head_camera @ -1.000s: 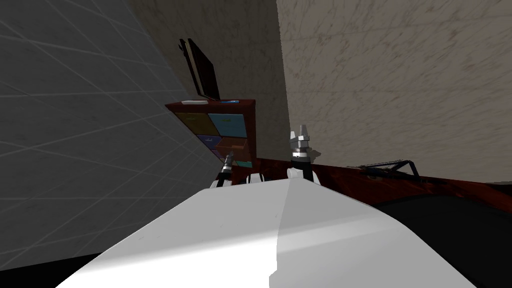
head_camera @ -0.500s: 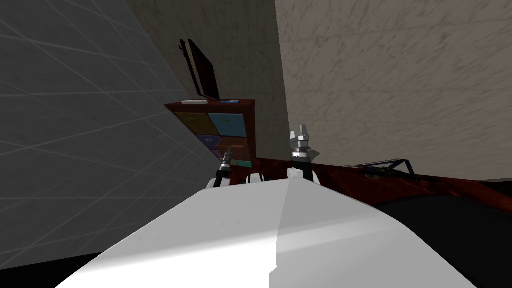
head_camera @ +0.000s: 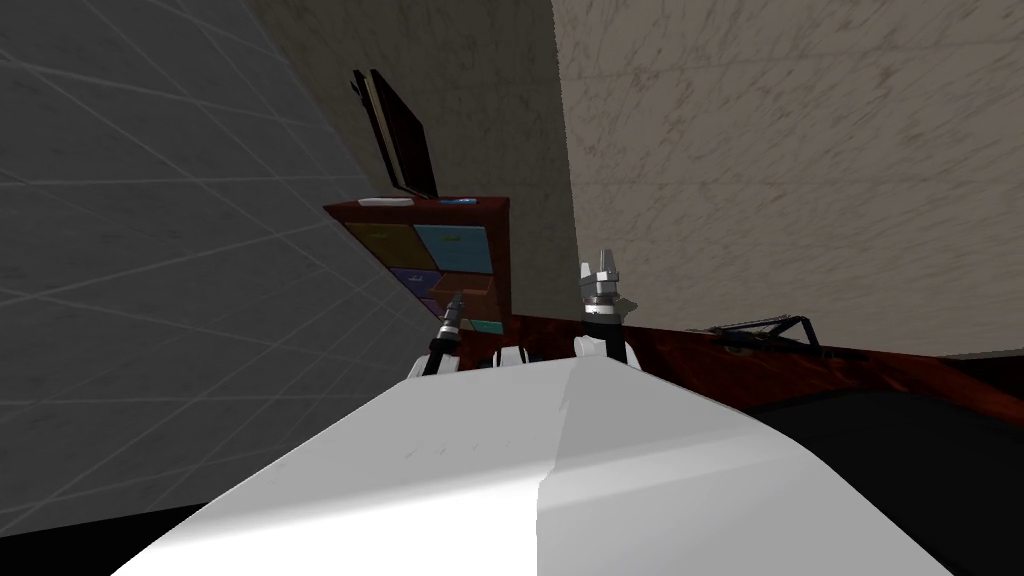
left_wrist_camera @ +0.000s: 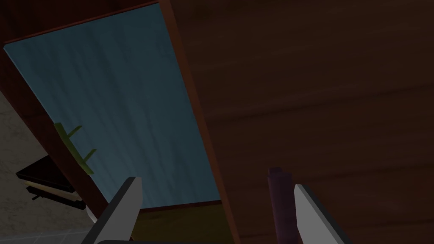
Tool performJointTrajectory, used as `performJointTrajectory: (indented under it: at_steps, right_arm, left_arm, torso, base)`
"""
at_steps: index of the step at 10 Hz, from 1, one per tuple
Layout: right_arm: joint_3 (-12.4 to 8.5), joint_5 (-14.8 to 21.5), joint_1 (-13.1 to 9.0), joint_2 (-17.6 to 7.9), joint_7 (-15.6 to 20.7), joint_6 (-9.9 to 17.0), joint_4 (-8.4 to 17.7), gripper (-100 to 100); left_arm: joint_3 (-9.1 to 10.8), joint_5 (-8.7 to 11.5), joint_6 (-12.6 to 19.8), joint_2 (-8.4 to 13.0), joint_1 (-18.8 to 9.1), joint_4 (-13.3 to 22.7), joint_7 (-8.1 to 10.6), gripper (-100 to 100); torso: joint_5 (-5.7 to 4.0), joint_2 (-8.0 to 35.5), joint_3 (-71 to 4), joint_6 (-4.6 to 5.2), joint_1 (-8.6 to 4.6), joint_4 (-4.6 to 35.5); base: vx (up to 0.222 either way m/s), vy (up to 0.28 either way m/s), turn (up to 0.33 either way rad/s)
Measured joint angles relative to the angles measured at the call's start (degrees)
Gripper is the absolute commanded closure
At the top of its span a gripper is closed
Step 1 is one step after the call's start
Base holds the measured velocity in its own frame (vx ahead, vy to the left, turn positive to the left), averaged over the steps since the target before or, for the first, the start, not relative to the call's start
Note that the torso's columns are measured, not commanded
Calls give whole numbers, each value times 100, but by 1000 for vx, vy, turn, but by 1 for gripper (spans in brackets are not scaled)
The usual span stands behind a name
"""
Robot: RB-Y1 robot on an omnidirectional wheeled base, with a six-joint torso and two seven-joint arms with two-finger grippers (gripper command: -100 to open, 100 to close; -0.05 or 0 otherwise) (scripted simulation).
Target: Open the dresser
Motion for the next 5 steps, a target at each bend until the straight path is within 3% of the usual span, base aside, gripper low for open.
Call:
performJointTrajectory:
  at_steps: [5]
  right_arm:
    - [0,0,0,0,0,0,0,0]
  left_arm:
    - [4,1,22,3,19,29,1,0]
  torso:
    - [10,-23,-13,2,12,-18]
  base:
    - [0,0,0]
